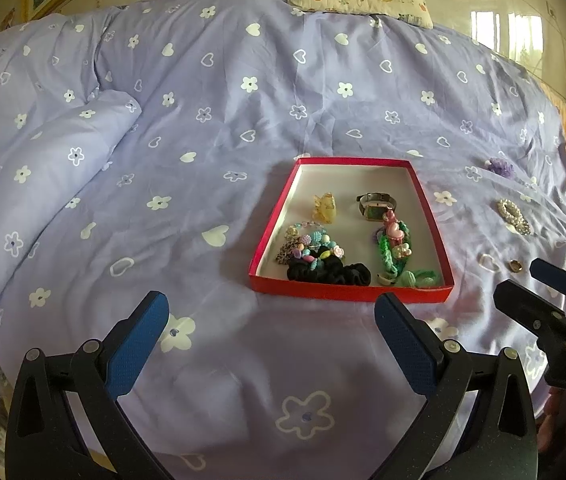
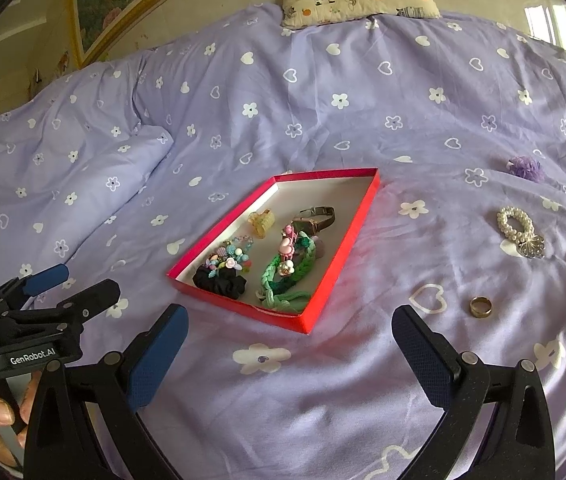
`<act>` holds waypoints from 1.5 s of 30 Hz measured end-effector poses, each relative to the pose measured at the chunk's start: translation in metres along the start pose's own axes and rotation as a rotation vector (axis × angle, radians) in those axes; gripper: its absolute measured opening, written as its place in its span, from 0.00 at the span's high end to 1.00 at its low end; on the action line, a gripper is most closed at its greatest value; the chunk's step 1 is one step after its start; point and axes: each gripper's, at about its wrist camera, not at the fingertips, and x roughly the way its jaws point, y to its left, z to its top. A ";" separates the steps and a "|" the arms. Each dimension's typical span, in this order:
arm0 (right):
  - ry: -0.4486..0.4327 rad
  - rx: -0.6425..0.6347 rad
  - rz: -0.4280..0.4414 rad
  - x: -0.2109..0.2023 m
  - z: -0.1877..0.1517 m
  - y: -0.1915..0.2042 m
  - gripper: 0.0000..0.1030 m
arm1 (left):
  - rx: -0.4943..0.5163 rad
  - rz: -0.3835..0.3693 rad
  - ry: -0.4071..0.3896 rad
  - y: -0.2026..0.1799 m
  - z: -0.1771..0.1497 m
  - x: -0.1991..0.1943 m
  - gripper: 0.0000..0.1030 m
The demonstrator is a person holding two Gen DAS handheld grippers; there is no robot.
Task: Organize jewelry
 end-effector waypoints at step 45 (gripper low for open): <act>-0.008 0.000 0.006 -0.003 0.003 0.001 0.00 | 0.006 -0.008 0.008 -0.007 0.000 0.000 0.00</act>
